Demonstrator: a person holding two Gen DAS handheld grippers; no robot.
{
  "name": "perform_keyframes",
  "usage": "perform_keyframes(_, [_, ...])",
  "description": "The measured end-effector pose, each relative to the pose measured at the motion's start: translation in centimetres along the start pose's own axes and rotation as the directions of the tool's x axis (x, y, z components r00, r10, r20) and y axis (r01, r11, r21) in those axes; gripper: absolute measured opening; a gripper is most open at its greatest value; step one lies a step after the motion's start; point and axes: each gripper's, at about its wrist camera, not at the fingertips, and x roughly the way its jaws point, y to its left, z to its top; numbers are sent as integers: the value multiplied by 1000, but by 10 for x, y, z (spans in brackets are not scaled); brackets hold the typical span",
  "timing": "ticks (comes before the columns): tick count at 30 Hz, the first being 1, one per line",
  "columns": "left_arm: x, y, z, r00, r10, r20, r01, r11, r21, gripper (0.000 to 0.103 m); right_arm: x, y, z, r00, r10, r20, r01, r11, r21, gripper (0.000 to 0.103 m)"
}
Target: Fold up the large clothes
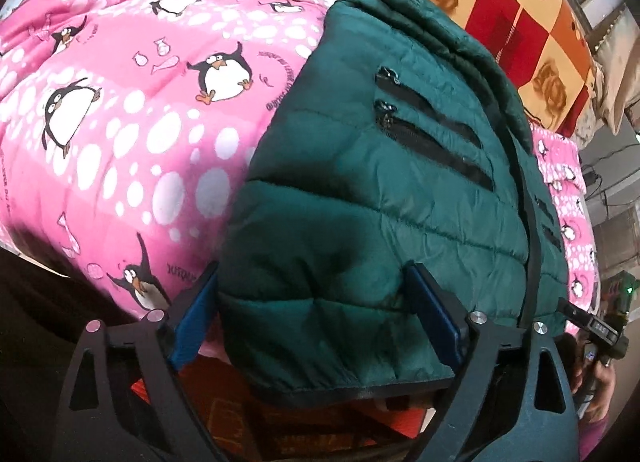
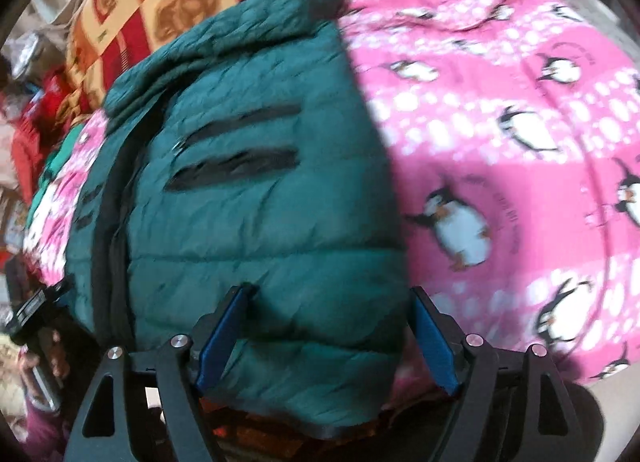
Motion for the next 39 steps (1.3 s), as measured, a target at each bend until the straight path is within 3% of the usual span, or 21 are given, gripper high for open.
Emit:
perform_keyframes(5, [2,-3,-4,1000,18,11,-19,1000,24,90,7,9,-6,1000,5,-20,-5,999,-48,79])
perform_keyframes(9, [2,-3,-5,1000,10,23,-11,1000,20,90,14,-1,-9,995,97,-11,-97,995,-1,78])
perform_keyframes(10, [1,-3,-6,1000,8,25,-8,1000,24,85,16,-2,-10,995,101,-6,-101,995,0,75])
perform_keyframes(11, [-1,-4,-6,1000,6,29,-7,1000,30,79,15,-1,-11,995,99,-1,-99,995,-11,63])
perform_keyframes(12, [-3,-5,-7,999,14,37,-15,999,36,67,12,3,-12,996,93,11,-92,995,-46,51])
perform_keyframes(14, [-9,-5,-9,999,22,48,-24,999,43,42,2,5,-13,995,92,37,-88,993,-82,39])
perform_keyframes(16, [-13,-10,-8,997,44,68,-48,997,65,34,-5,10,-12,994,90,53,-84,990,-116,34])
perform_keyframes(20, [-13,-19,-9,993,84,87,-93,990,106,33,-5,14,-11,995,80,56,-70,985,-159,34])
perform_keyframes(28, [-10,-19,-9,993,91,80,-99,990,104,35,8,1,-12,993,113,24,-110,990,-94,39])
perform_keyframes(30, [-9,-19,-9,993,93,78,-101,989,104,38,11,-3,-12,992,125,11,-124,990,-72,45])
perform_keyframes(35, [-5,-15,-10,993,91,71,-98,991,88,53,11,0,-15,992,125,14,-124,989,-78,45])
perform_keyframes(37, [-4,-13,-11,994,83,72,-89,993,83,53,10,3,-16,992,123,20,-120,988,-95,44])
perform_keyframes(39, [-6,-16,-12,993,82,80,-91,990,107,40,6,6,-16,991,126,40,-121,987,-106,35])
